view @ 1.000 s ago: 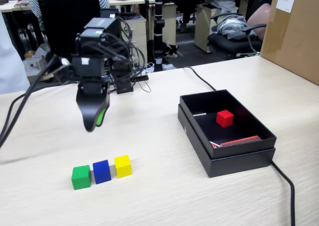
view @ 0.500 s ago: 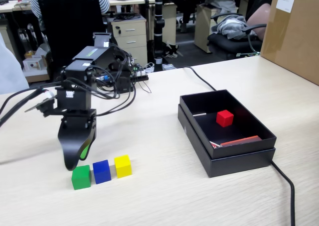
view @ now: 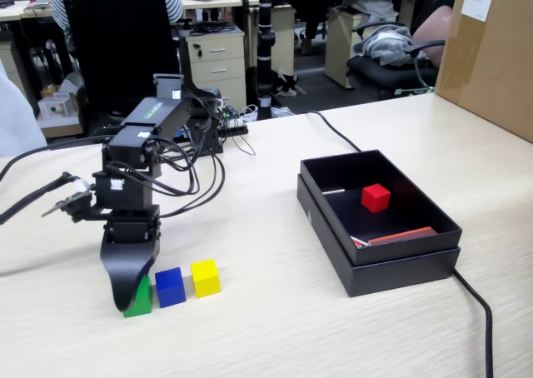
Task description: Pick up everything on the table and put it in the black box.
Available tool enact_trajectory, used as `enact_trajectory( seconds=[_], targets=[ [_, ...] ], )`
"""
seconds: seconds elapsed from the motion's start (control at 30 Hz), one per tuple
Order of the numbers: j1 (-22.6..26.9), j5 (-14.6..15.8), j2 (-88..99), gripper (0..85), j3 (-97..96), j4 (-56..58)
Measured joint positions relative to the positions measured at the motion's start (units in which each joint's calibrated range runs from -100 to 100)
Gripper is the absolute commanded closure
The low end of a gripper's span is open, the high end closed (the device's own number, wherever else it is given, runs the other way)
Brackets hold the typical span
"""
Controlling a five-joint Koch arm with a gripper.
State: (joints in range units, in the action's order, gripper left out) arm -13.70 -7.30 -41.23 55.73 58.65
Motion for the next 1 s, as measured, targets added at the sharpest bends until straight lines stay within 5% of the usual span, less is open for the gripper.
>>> enact_trajectory(
  seconds=[0.27,0.5,0.73,1.0],
  targets=[
    [0.0,-0.1,-1.4,71.0,1.5,0.0],
    [-0.3,-0.9,3.8,71.6,-3.3,-0.2],
    [0.4,-0.6,42.2,71.4,-23.5,2.0],
    [14.5,4.9,71.5,71.4,-36.5,5.1]
  ],
)
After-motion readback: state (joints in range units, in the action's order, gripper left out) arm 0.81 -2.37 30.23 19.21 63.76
